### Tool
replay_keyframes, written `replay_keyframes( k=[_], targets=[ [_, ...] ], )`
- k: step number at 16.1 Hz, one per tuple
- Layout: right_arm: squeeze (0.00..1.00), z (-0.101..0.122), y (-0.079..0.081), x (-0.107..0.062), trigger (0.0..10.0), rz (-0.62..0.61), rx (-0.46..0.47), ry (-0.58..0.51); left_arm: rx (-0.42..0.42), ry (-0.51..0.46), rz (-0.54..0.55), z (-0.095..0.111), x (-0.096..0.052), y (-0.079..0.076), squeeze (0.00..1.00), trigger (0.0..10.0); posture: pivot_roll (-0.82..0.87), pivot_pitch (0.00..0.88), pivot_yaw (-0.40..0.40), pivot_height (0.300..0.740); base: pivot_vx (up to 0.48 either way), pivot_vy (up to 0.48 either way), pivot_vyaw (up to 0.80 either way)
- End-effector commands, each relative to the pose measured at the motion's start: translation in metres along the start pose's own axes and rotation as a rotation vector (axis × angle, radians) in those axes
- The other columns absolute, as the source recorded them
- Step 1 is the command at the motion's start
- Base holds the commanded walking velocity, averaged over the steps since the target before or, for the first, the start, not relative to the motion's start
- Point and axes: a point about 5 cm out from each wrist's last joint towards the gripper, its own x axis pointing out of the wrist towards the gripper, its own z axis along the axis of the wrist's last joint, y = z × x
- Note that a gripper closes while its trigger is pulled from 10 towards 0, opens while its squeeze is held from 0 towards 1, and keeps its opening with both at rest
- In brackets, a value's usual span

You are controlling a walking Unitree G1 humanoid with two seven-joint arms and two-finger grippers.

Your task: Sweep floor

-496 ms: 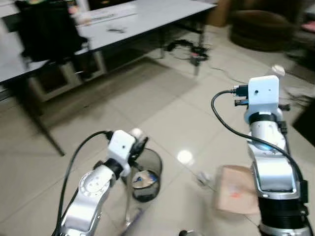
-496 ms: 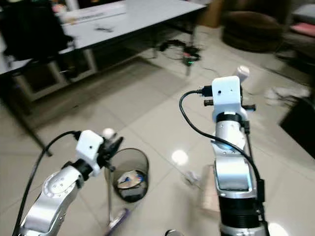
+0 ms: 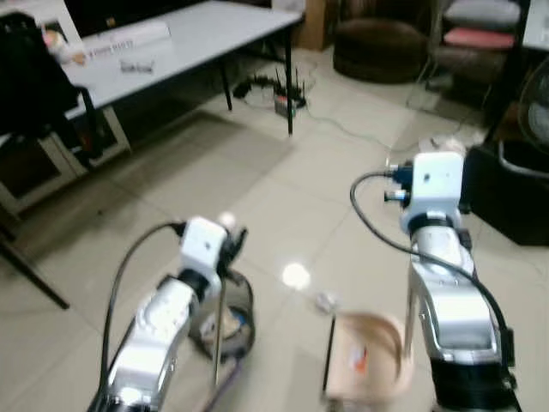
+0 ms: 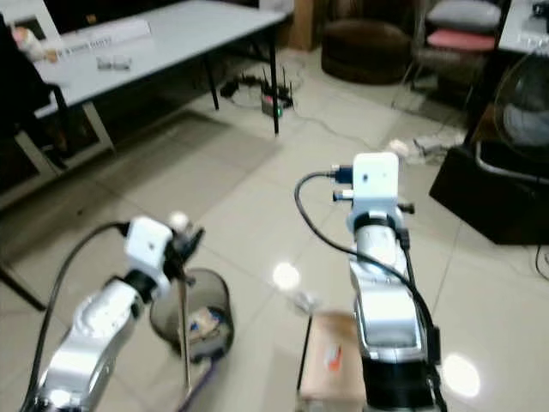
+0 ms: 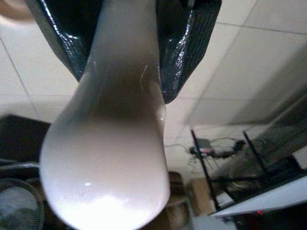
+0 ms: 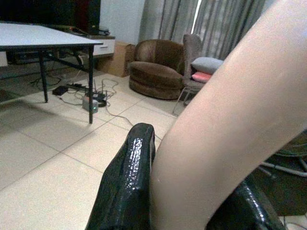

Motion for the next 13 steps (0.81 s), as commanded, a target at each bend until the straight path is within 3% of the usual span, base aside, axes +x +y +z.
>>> replay_keyframes(
  k=[1,4,8,11,13],
  targets=[
    [0.0,0.009,-0.003,0.0,10.0,-0.011,0.006,-0.037,0.02,-0.03,0.007,0.007,0.002,0.002,0.0,10.0,-0.1,0.0,0.074,0.74,0.0,0.0,-0.8],
    [0.0,0.008,-0.002,0.0,10.0,-0.008,0.025,-0.023,0.042,-0.029,0.054,0.007,0.001,0.004,0.0,10.0,-0.1,0.0,0.07,0.74,0.0,0.0,-0.8],
    [0.0,0.008,-0.002,0.001,10.0,-0.021,0.058,-0.026,0.092,-0.096,0.146,0.015,0.002,0.012,0.0,10.0,-0.1,0.0,0.061,0.74,0.08,0.0,-0.8],
    [0.0,0.002,-0.001,0.001,10.0,-0.026,0.121,0.026,0.096,-0.118,0.185,0.021,0.007,0.016,0.0,10.0,-0.11,0.0,0.073,0.74,0.415,0.0,0.0],
    [0.0,0.003,0.004,0.002,10.0,-0.008,0.112,0.013,0.098,-0.124,0.191,0.023,0.009,0.015,0.0,10.0,-0.11,0.0,0.077,0.74,0.437,0.0,0.0]
  ],
)
